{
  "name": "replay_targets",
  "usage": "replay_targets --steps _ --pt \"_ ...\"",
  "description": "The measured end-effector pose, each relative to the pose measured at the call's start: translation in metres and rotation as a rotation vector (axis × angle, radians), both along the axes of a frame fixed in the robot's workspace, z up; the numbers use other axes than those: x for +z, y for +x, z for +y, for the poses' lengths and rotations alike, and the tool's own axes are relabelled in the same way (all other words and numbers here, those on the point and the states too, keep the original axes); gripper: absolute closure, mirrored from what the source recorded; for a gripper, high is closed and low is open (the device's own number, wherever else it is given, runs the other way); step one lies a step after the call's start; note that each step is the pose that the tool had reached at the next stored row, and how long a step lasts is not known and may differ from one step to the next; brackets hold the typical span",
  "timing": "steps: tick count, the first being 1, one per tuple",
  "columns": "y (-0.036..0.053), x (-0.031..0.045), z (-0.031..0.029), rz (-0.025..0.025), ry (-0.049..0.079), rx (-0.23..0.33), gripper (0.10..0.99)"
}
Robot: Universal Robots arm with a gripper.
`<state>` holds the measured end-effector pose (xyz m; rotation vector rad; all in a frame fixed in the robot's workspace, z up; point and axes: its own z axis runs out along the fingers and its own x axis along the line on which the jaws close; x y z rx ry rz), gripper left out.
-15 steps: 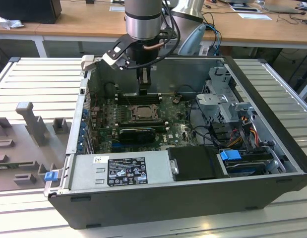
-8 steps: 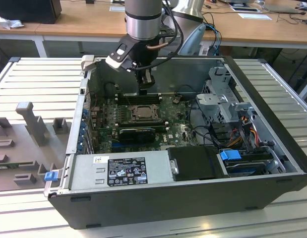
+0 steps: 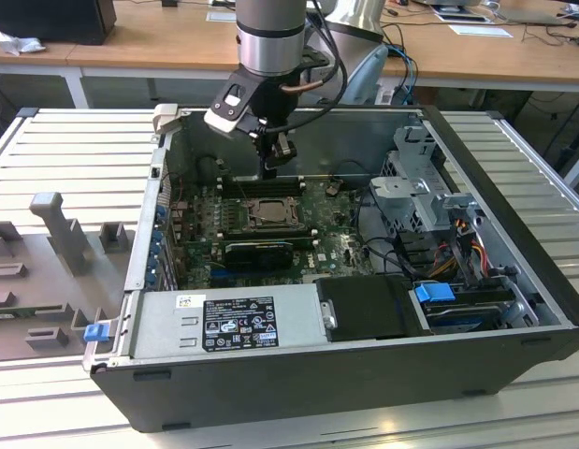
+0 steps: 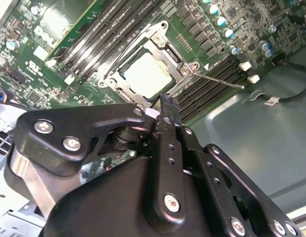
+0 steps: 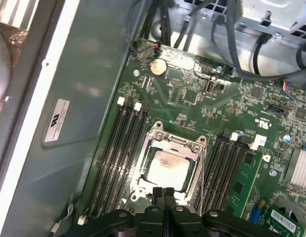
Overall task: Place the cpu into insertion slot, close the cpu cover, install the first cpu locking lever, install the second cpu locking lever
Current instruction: 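Install the first cpu locking lever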
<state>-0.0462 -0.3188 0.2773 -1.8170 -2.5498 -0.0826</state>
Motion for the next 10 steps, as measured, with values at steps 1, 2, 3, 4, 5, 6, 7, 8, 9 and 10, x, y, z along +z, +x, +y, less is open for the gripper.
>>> replay_targets --steps 1,2,3,4,5,6,7,8,9,10 --pt "0.0000 0.0000 0.0000 0.0000 0.000 0.009 0.980" --pt "0.0000 0.0000 0.0000 0.0000 0.000 0.018 0.980" --pt "0.0000 0.0000 0.0000 0.0001 0.000 0.024 0.980" --pt "0.0000 0.0000 0.0000 0.0000 0.000 0.031 0.980" --pt "0.0000 0.0000 0.0000 0.0000 0.000 0.039 0.980" --pt "0.0000 0.0000 0.0000 0.0001 0.000 0.048 0.980" --pt "0.0000 0.0000 0.0000 0.0000 0.000 0.056 0.980" --pt "0.0000 0.0000 0.0000 0.0000 0.000 0.066 0.980" --pt "0.0000 0.0000 0.0000 0.0000 0.001 0.079 0.980" --pt "0.0000 0.0000 0.0000 0.0000 0.001 0.091 0.980"
